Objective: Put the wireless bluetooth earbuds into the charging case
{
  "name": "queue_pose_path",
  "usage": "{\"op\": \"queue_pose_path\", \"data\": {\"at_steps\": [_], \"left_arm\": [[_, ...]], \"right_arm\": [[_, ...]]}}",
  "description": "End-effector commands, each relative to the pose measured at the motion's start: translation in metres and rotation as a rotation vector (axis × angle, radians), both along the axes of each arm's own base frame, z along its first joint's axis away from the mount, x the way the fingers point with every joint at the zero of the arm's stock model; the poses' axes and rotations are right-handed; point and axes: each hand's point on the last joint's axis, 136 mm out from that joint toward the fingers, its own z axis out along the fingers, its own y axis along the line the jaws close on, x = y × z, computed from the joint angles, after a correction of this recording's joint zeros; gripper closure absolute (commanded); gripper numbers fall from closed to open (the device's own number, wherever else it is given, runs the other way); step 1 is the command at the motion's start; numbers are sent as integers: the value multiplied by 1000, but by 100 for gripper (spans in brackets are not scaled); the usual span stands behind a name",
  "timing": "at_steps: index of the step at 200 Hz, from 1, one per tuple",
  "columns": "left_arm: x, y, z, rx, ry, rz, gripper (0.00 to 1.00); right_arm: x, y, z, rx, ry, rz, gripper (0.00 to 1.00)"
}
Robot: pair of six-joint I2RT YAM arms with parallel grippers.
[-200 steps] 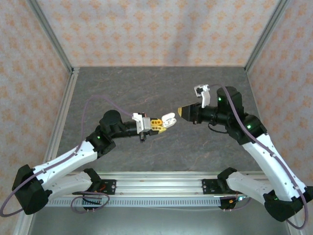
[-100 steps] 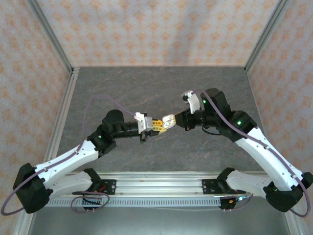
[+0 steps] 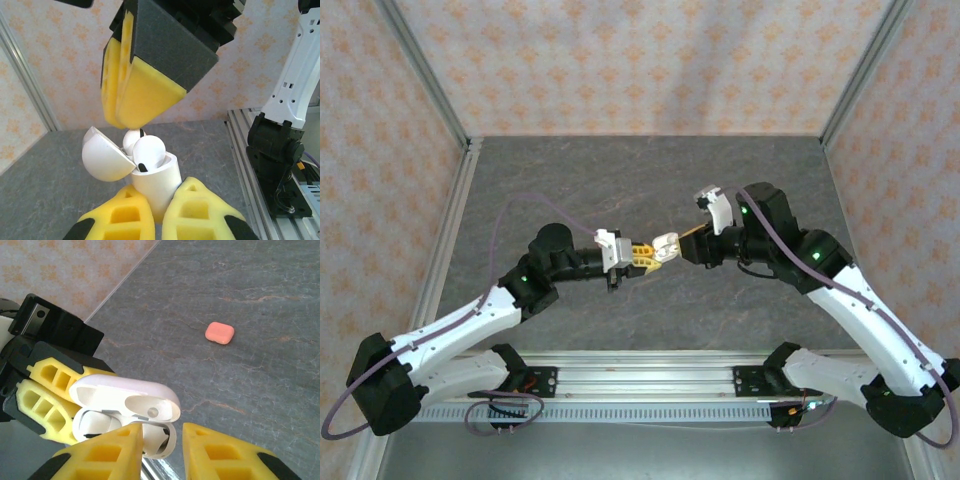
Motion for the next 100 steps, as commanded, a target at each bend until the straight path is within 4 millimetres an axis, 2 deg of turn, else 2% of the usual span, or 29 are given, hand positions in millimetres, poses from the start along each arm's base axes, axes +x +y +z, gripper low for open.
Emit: {"op": "queue_pose_path", "data": {"at_steps": [1, 27, 54, 100], "left_arm": [[-4, 0, 32, -62, -83, -20, 100], [-4, 1, 29, -56, -80, -19, 100], [-4, 0, 29, -58, -80, -22, 100], [-3, -1, 30, -57, -79, -20, 100]], "right_arm": [[-2, 1, 25, 60, -49, 1, 74], [-5, 3, 33, 80, -48, 10, 80], [-13, 10, 38, 87, -60, 46, 81], [-23, 22, 34, 80, -47, 113, 85]]}}
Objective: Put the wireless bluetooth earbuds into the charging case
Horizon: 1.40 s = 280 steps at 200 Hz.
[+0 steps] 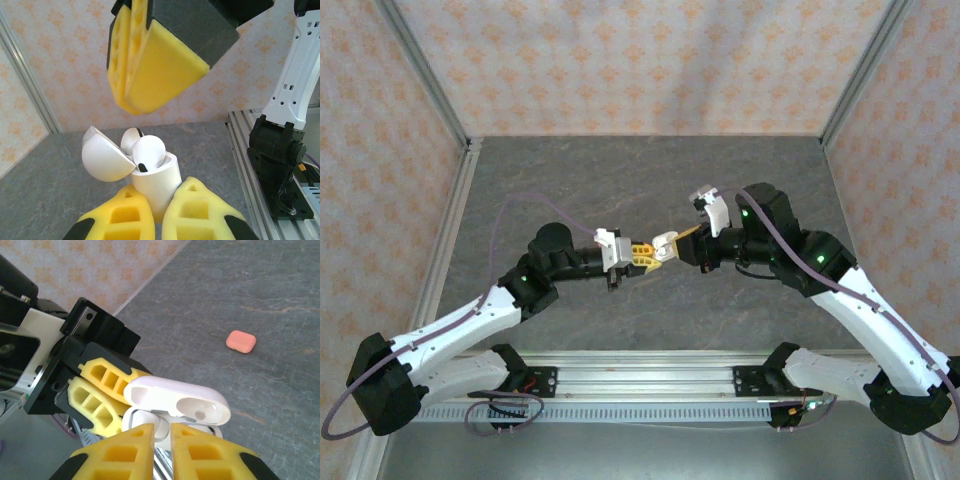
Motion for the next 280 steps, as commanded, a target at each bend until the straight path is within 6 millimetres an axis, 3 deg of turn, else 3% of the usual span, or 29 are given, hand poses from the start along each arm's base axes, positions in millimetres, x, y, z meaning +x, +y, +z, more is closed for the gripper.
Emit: {"op": "queue_pose_path", "data": {"at_steps": [1, 47, 85, 116, 150, 178, 193, 231, 280], "left_arm": [[-3, 0, 28, -53, -75, -19, 100], [-4, -1, 29, -56, -74, -23, 100], [-4, -1, 29, -59, -75, -25, 100], [-5, -1, 26, -53, -71, -26, 100], [-6, -1, 23, -49, -67, -36, 100], [-8, -1, 22, -42, -66, -42, 100], [-8, -1, 21, -30, -68, -43, 100], [-6, -1, 21, -17, -73, -34, 100], [1, 1, 20, -29, -58, -3, 100]], "right_arm": [[-6, 8, 16, 39, -27, 46, 85], [-10, 20, 6, 30, 14, 103, 88], [-3, 24, -2, 8, 25, 86, 89], [6, 11, 24, 20, -63, 9, 88], [29, -10, 49, 36, -102, -111, 85], [55, -4, 33, 30, 14, -118, 83], [64, 12, 15, 30, 112, -59, 83], [52, 35, 0, 62, 252, 97, 83], [22, 21, -5, 33, 290, 151, 84]]}}
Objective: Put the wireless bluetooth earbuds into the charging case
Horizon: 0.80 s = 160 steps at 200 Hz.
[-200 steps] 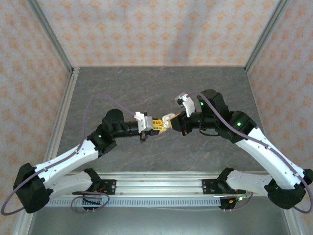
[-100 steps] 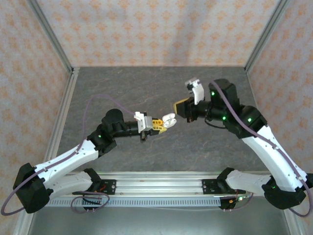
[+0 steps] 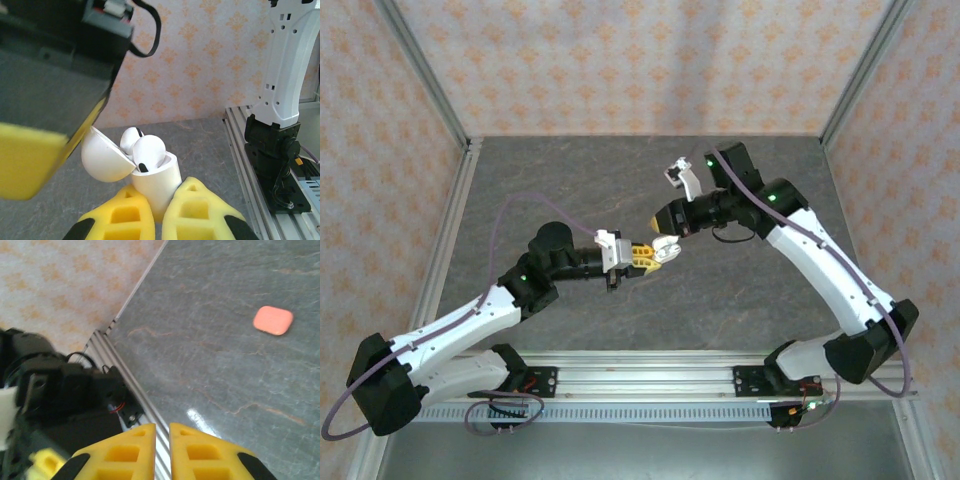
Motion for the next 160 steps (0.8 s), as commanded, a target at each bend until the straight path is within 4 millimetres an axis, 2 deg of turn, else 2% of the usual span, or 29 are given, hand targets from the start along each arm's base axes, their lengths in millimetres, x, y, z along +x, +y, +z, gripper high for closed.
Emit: {"op": "queue_pose_path", "data": {"at_steps": [1, 42, 57, 61, 84, 107, 122, 135, 160], "left_arm": [[3, 1, 22, -47, -46, 15, 100], [9, 4, 25, -72, -19, 38, 100], [11, 5, 25, -81, -11, 49, 100], [12, 5, 25, -81, -7, 51, 100], [13, 6, 26, -88, 5, 59, 100], [14, 7, 28, -96, 12, 66, 100], [15, 8, 29, -104, 24, 75, 100], [18, 9, 30, -109, 44, 89, 100], [33, 15, 23, -88, 120, 169, 100]], "right_arm": [[-30, -12, 14, 25, 0, 64, 84], [-57, -24, 5, 33, 57, 73, 84], [-58, -26, -4, 22, 81, 61, 84], [-63, -29, 1, 35, 61, 59, 84], [-64, -30, 0, 42, 55, 49, 83], [-57, -34, 4, 27, 11, 12, 82], [-51, -38, 10, 26, -44, -28, 75], [-44, -44, 14, 22, -101, -84, 74], [-22, -64, 13, -5, -203, -262, 62]]}}
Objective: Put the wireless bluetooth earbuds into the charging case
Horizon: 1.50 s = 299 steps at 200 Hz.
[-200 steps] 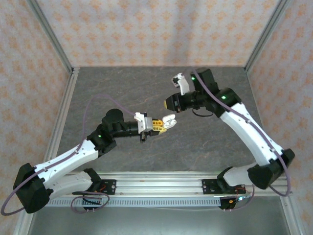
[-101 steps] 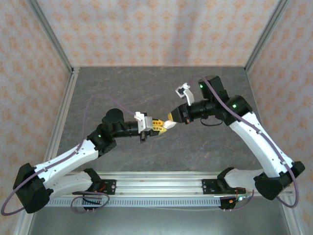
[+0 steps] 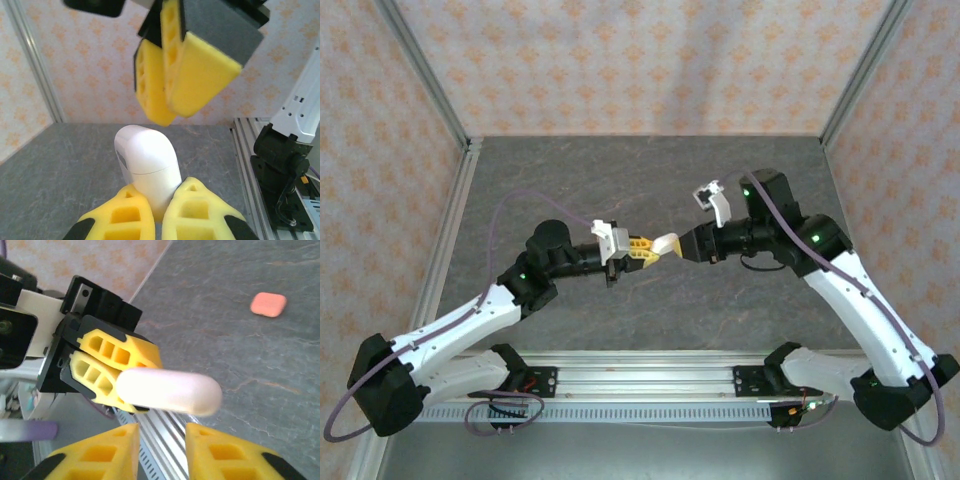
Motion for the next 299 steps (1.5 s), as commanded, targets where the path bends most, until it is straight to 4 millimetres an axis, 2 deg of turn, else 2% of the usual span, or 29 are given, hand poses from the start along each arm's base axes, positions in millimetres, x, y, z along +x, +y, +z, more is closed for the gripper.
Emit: {"op": "queue_pose_path", "data": {"at_steps": [1, 17, 46, 65, 99, 131, 154, 157, 165, 186, 199, 217, 235, 256, 270, 299], "left_arm": [[16, 8, 19, -44, 28, 89, 100], [35, 14, 6, -21, 133, 165, 100], [84, 27, -26, 14, 405, 377, 100], [108, 18, -47, 31, 576, 438, 100], [143, 3, -80, 176, 806, 517, 100], [160, 8, -120, 402, 997, 496, 100], [167, 14, -139, 494, 1095, 444, 100], [169, 16, -152, 520, 1121, 443, 100], [172, 22, -163, 553, 1154, 440, 100], [183, 40, -184, 627, 1190, 453, 100], [185, 55, -198, 740, 1173, 502, 100], [188, 63, -213, 804, 1157, 523, 100], [190, 64, -223, 822, 1157, 532, 98], [194, 69, -224, 841, 1127, 558, 88], [197, 72, -216, 838, 1088, 575, 73], [204, 75, -179, 787, 965, 598, 57]], "right_arm": [[24, -20, 6, -21, -129, -190, 61], [37, -32, -4, -59, -138, -288, 57], [53, -46, -31, -129, -100, -420, 54], [62, -57, -48, -173, -84, -502, 53], [71, -72, -71, -218, -38, -591, 49], [68, -74, -82, -228, -2, -592, 47], [67, -74, -89, -225, 9, -596, 47], [67, -75, -90, -226, 10, -599, 47], [67, -74, -92, -223, 15, -599, 46], [69, -74, -101, -224, 31, -607, 46], [72, -74, -106, -228, 36, -615, 46], [77, -78, -111, -247, 34, -641, 44], [83, -84, -116, -271, 25, -673, 41], [93, -97, -120, -310, -5, -733, 35], [100, -112, -119, -340, -44, -799, 30], [116, -151, -111, -406, -158, -942, 17]]}}
